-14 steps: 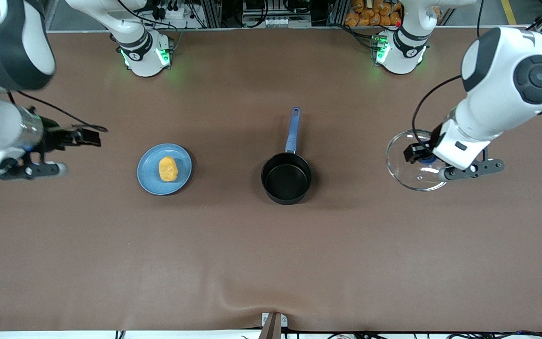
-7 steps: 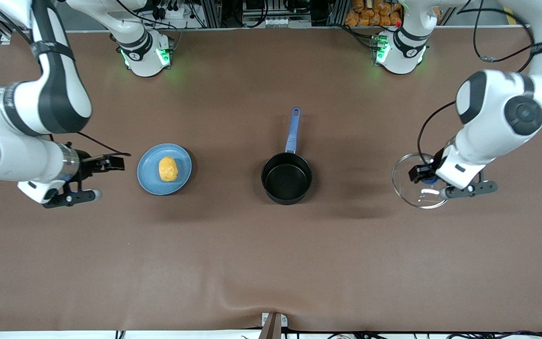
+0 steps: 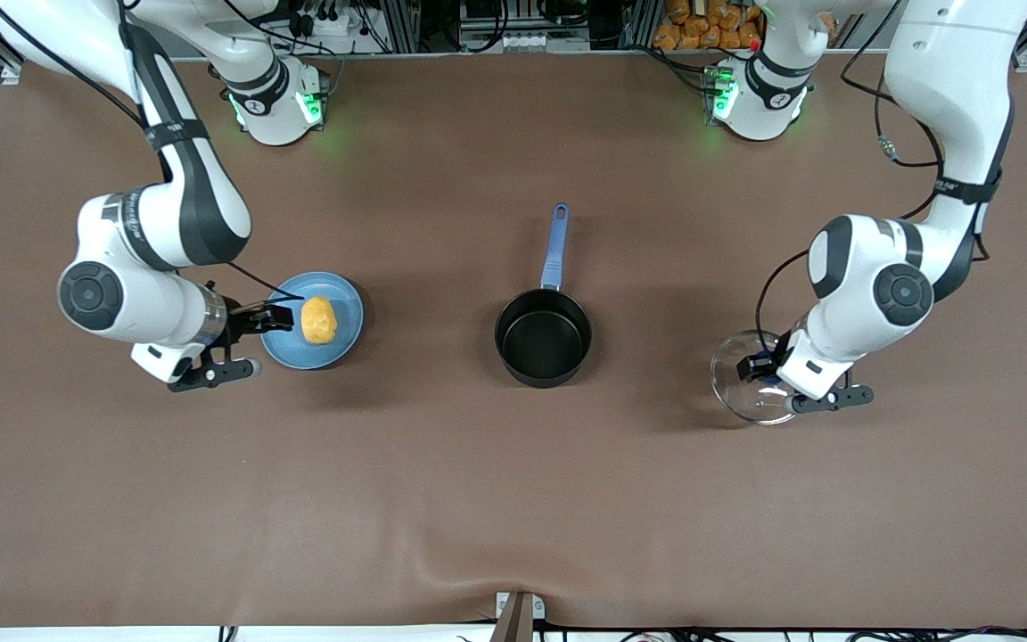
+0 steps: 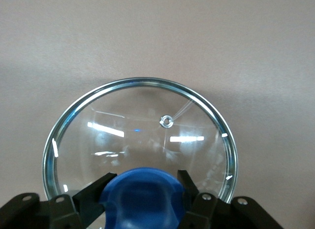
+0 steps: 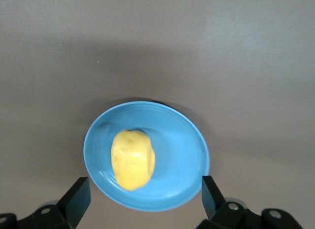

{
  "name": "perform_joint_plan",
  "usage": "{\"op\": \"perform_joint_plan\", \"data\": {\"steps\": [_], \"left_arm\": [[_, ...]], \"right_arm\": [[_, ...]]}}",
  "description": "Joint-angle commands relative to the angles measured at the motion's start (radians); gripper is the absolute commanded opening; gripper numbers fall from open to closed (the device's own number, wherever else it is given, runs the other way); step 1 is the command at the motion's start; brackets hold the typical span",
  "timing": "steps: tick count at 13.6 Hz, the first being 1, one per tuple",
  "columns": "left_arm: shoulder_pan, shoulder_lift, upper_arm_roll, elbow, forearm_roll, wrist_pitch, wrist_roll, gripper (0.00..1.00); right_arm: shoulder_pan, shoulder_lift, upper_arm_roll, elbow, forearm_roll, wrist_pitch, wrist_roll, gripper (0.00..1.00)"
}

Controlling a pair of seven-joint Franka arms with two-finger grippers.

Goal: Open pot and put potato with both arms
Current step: 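Grasp the yellow potato on the blue plate with the right gripper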

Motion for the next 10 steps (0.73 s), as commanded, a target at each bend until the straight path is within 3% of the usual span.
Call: {"op": "perform_joint_plan", "data": {"steps": [1,5,9,10], "left_arm": [[-0.001,0.014,-0.001,0.011,0.028,0.027,0.012,0.35],[0.001,0.039,-0.001,0.012,0.052,0.03,0.012,0.36],[0.002,0.065,0.001,0.013,0.052,0.033,0.011,0.5],[0.001,0.069,0.001,0.015,0.052,0.036,0.012,0.6]], "right_arm": [[0.03,-0.027,-0.003,-0.136,0.027,0.145,-0.009,1.0],[0.05,-0.019,-0.001,-0.246,0.032,0.312,0.0,1.0],[0.074,0.002,-0.003,-0.29,0.035,0.382,-0.002,1.0],[0.074,0.008,-0.003,-0.29,0.035,0.386,-0.002,1.0]]}}
